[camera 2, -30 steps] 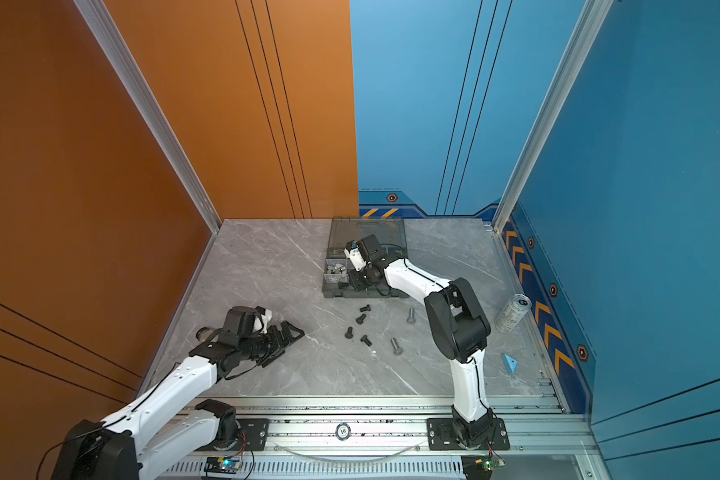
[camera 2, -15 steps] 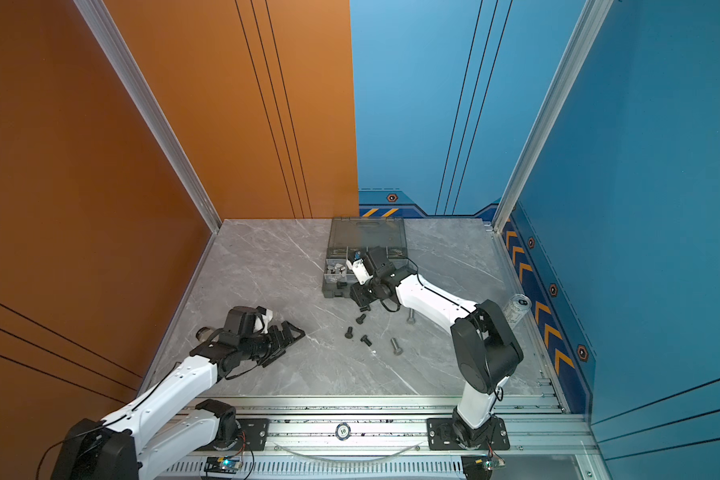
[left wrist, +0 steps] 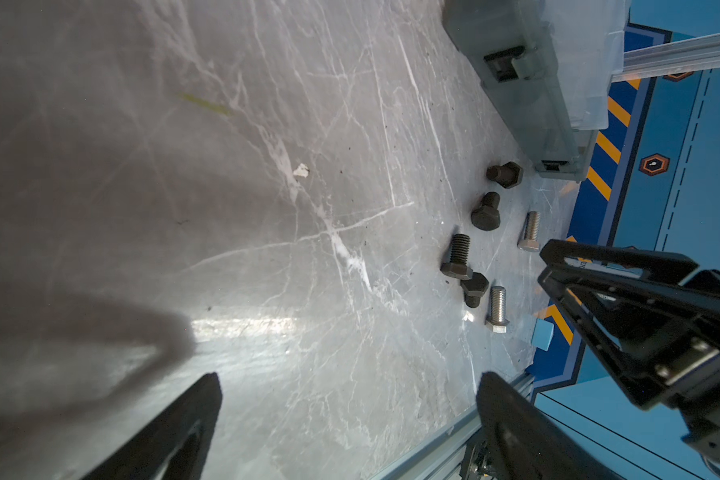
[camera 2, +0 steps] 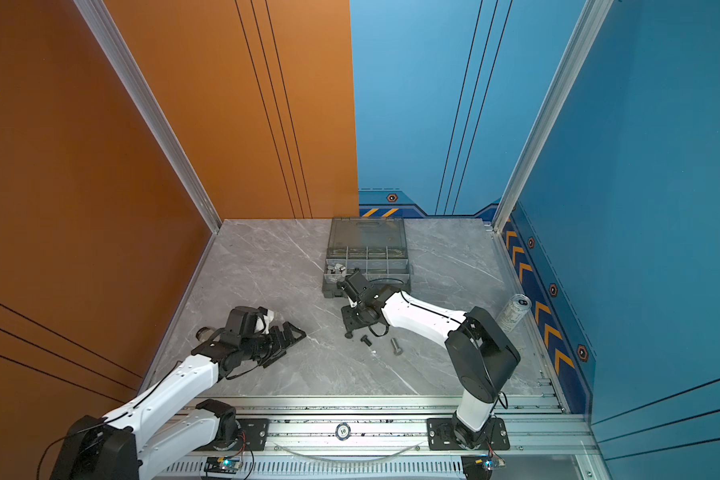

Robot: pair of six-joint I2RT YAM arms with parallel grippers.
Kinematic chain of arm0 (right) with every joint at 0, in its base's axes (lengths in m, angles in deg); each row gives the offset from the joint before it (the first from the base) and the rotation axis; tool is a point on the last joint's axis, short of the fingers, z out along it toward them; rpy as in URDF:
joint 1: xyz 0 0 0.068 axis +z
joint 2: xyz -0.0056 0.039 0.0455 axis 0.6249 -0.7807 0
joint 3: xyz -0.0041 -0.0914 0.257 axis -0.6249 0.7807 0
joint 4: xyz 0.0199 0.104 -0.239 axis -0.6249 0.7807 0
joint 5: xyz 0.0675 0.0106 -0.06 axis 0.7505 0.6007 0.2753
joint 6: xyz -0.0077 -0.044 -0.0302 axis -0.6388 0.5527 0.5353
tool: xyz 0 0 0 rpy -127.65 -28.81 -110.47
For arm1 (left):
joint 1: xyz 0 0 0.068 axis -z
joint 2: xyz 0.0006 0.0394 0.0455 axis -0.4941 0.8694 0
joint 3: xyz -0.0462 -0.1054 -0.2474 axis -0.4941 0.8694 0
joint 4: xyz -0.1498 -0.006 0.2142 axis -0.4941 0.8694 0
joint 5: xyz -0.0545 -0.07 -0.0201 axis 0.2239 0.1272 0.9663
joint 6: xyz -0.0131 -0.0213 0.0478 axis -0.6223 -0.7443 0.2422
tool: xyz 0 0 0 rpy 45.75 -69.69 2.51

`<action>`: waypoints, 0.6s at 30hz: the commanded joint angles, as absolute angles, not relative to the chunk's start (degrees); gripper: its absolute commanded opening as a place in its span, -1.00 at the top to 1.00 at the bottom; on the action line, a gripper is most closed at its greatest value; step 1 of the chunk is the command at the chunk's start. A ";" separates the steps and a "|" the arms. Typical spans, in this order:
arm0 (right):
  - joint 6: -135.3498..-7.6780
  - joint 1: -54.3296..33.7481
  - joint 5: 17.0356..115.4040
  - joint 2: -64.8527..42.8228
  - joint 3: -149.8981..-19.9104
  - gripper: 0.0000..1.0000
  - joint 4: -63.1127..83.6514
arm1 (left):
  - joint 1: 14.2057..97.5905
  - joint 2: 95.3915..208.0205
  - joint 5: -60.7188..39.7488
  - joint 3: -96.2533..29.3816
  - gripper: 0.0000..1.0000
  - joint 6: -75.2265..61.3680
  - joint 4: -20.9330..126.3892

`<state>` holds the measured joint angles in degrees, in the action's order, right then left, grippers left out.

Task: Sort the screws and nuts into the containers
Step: 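Move the open right gripper back over the black bolts, then lower and close the right gripper on another black hex bolt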

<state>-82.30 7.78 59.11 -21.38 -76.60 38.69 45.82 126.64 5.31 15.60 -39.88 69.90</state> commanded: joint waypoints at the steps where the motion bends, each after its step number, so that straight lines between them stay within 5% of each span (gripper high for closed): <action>1: -92.34 9.51 51.47 -22.72 -78.36 -0.04 42.76 | 46.51 126.96 5.38 14.38 -0.95 -40.42 68.95; 18: -109.36 14.11 44.73 -29.52 -85.05 -0.07 48.20 | 46.57 127.04 5.13 14.42 -0.95 -40.53 68.50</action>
<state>-105.06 13.51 47.19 -28.14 -83.79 45.16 46.19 126.69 5.29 15.60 -39.97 68.72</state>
